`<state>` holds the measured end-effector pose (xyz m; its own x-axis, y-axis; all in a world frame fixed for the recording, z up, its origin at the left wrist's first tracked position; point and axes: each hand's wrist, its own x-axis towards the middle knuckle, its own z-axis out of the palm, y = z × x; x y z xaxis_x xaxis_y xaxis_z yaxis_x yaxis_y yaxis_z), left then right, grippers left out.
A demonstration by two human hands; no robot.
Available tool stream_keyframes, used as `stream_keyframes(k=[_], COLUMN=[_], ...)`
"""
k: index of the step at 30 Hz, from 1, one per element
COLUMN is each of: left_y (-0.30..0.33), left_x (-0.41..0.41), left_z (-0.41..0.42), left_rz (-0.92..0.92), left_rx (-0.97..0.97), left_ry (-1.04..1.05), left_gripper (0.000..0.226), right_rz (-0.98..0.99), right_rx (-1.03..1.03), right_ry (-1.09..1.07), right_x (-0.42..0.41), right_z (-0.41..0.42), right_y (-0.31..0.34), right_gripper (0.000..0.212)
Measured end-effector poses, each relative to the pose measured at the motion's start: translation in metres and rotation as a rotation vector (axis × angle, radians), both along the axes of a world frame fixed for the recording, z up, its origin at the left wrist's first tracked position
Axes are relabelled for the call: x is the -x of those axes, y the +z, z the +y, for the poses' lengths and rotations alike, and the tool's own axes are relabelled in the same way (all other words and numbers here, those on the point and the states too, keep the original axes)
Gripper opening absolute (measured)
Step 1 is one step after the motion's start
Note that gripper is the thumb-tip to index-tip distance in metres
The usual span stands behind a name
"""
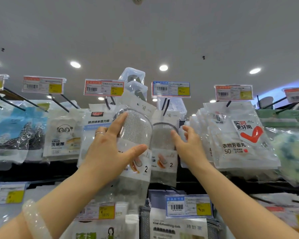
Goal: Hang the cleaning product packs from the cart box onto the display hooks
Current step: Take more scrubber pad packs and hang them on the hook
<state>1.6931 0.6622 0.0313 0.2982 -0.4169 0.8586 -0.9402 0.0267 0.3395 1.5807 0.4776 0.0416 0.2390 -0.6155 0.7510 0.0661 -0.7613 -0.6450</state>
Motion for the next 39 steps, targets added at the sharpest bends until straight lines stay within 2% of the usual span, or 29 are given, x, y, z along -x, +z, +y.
stream_keyframes(k=[1, 3, 5, 9, 12, 14, 19, 26, 33, 39], left_y=[-0.001, -0.006, -0.011, -0.013, -0.009, -0.005, 0.013, 0.031, 0.028, 0.021], left_x=[0.001, 0.007, 0.017, 0.030, 0.028, 0.027, 0.022, 0.017, 0.012, 0.006], left_z=[-0.006, -0.022, -0.037, -0.055, -0.061, -0.063, -0.067, -0.074, -0.089, -0.100], left_rz=[0.027, 0.117, 0.201, 0.233, 0.242, 0.225, 0.155, 0.155, 0.188, 0.188], left_rx=[0.028, 0.087, 0.127, 0.125, -0.004, -0.059, -0.130, -0.137, -0.149, -0.179], left_ry=[-0.065, -0.220, -0.369, -0.523, -0.519, -0.511, -0.455, -0.433, -0.499, -0.394], left_gripper=[0.090, 0.087, 0.083, 0.080, 0.100, 0.104, 0.123, 0.127, 0.114, 0.118], right_rz=[-0.050, -0.028, 0.005, 0.014, 0.133, 0.211, 0.243, 0.232, 0.301, 0.329], right_rx=[0.021, 0.041, 0.094, 0.142, 0.136, 0.132, 0.103, 0.087, 0.075, 0.054], right_ry=[0.128, 0.316, 0.331, 0.302, 0.286, 0.259, 0.199, 0.197, 0.181, 0.130], right_x=[0.006, 0.018, 0.030, 0.052, 0.062, 0.065, 0.058, 0.051, 0.047, 0.039], right_z=[0.008, 0.024, 0.029, 0.027, 0.024, 0.023, 0.019, 0.013, 0.006, -0.001], right_y=[-0.002, -0.004, 0.000, 0.012, 0.021, 0.027, 0.042, 0.061, 0.059, 0.054], right_gripper=[0.056, 0.062, 0.067, 0.070, 0.070, 0.070, 0.077, 0.081, 0.081, 0.081])
